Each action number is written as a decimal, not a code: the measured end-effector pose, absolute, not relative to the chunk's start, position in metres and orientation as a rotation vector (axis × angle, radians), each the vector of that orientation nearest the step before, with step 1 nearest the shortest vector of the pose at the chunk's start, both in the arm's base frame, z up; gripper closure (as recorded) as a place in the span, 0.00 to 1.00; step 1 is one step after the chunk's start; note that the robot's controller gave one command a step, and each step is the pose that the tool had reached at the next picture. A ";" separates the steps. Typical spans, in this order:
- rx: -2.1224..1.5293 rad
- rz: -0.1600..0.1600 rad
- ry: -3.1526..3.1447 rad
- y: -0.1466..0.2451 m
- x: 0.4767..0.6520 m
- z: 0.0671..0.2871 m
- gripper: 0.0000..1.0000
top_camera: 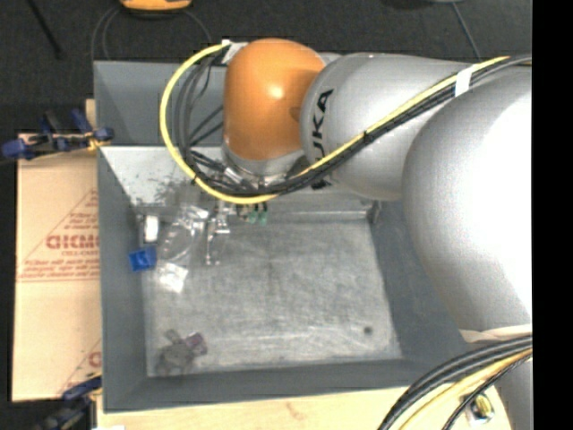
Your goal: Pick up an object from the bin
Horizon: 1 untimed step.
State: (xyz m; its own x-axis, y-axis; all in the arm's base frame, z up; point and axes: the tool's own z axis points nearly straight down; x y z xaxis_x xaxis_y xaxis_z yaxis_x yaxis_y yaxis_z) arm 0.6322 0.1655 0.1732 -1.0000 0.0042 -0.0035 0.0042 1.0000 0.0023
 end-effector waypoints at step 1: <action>-0.203 0.009 3.107 0.167 0.643 0.121 0.00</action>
Offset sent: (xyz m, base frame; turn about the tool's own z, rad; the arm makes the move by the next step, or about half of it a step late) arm 0.0037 0.0008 -0.0830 -0.1488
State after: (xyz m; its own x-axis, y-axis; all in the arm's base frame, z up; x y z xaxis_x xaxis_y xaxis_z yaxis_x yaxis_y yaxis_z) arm 0.6425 0.1667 0.1210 -0.9911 -0.1301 -0.0281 -0.1303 0.9915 0.0037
